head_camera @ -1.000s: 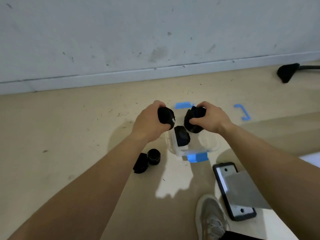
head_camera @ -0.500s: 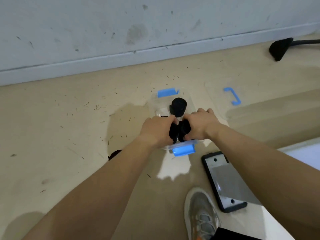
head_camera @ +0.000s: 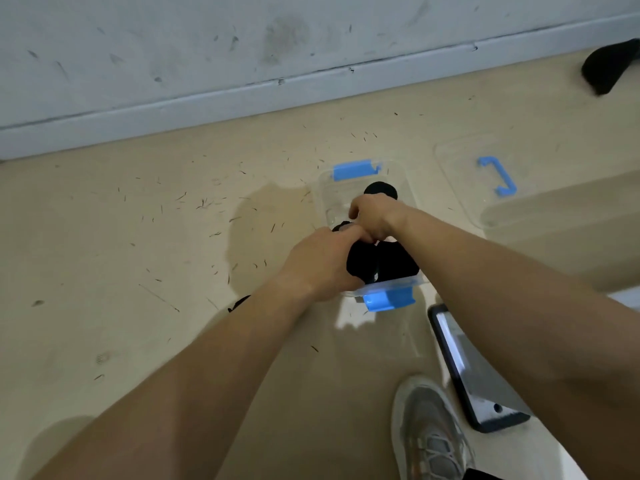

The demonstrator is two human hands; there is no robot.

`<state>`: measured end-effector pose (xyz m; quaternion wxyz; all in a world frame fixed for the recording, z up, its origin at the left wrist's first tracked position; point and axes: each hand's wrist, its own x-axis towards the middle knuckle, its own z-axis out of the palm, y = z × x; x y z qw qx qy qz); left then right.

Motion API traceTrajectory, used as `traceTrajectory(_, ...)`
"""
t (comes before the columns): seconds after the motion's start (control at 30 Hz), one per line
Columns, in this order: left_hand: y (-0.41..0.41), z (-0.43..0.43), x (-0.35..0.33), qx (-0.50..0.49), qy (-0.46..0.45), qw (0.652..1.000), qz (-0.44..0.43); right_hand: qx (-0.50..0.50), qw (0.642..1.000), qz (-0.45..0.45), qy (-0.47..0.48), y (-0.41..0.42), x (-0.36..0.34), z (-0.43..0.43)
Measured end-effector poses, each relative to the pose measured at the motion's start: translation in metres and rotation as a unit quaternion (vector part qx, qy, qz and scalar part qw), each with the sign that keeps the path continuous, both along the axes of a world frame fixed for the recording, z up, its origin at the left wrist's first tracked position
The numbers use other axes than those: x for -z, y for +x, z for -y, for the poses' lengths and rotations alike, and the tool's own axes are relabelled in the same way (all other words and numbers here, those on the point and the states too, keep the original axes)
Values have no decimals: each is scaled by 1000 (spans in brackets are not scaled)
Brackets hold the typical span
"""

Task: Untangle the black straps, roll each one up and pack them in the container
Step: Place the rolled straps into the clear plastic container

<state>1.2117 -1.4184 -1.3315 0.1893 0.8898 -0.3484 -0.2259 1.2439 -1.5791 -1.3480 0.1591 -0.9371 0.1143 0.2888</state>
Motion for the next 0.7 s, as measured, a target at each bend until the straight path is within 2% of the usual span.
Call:
traceTrajectory(0.23, 1, -12, 4, -11, -16, 1000, -19, -23, 998, -45, 44, 12, 19, -9)
traceTrajectory(0.5, -1, -9, 2, -8, -17, 1000, 11, 46, 989, 92, 106, -2, -11, 13)
traceTrajectory(0.6, 1, 1, 3, -15, -1, 997, 72, 24, 993, 111, 44, -9, -29, 26)
traceTrajectory(0.7, 5, 16, 4, -32, 29, 989, 145, -15, 996, 81, -19, -15, -40, 34)
